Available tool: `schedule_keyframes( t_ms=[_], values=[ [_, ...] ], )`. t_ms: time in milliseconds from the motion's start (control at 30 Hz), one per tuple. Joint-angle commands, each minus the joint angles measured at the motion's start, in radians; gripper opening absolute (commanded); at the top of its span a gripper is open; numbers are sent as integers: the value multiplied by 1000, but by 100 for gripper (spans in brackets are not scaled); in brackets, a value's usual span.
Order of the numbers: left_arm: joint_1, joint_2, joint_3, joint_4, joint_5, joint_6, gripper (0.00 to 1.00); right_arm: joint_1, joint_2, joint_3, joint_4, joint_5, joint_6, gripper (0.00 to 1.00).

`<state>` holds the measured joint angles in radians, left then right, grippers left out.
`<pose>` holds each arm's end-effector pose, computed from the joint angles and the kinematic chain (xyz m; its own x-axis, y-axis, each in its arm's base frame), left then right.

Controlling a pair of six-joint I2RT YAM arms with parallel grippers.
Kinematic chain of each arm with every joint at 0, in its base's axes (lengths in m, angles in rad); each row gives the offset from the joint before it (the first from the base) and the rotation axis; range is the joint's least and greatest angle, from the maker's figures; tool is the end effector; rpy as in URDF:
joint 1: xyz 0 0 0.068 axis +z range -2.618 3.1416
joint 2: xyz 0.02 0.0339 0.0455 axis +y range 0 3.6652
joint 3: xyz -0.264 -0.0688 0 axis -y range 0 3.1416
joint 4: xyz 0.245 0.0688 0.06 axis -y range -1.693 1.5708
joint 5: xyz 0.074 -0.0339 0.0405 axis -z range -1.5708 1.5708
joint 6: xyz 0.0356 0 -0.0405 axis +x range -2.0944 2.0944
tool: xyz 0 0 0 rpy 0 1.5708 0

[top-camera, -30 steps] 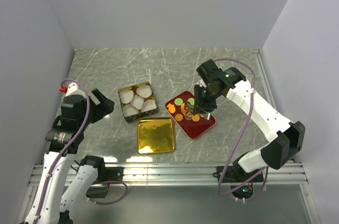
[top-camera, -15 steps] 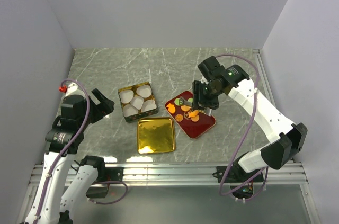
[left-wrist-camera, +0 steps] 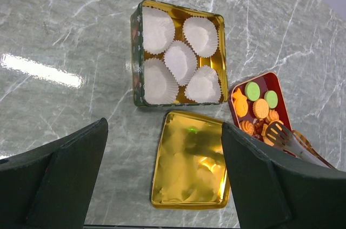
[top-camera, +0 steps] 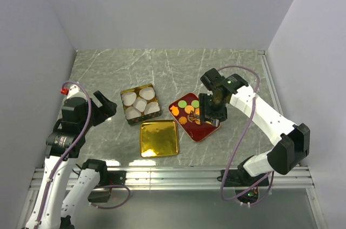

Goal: Pack the cookies

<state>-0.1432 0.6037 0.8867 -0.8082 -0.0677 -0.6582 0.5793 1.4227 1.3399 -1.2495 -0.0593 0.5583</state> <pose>0.1151 -0.0142 0.3345 -0.4442 -0.5525 -0.7052 -0.2367 0.8316 -0.5024 0.2131 0.1419 0.3077 -0.9854 -0.0127 -0.1699 -0.0427 0.9838 0.1740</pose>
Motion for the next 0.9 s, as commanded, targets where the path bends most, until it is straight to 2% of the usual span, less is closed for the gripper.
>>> schedule_keyframes(
  t_ms=[0,267,367,500,700,867],
  values=[
    [-6,-5,-2,40,16,5,92,4,-7,-19,54,30,12,67],
    [-10,-7,-2,38,17,5,92,4,48,-50,114,21,8,65],
    [-10,-7,-3,40,19,6,92,4,61,-39,116,29,3,60],
    [-10,-7,-3,38,17,5,92,2,73,-5,88,42,-9,46],
    [-10,-8,-3,40,19,6,92,2,84,129,-7,88,-26,41],
    [-10,-4,-3,41,23,8,92,4,110,310,-60,69,-46,41]
  ],
)
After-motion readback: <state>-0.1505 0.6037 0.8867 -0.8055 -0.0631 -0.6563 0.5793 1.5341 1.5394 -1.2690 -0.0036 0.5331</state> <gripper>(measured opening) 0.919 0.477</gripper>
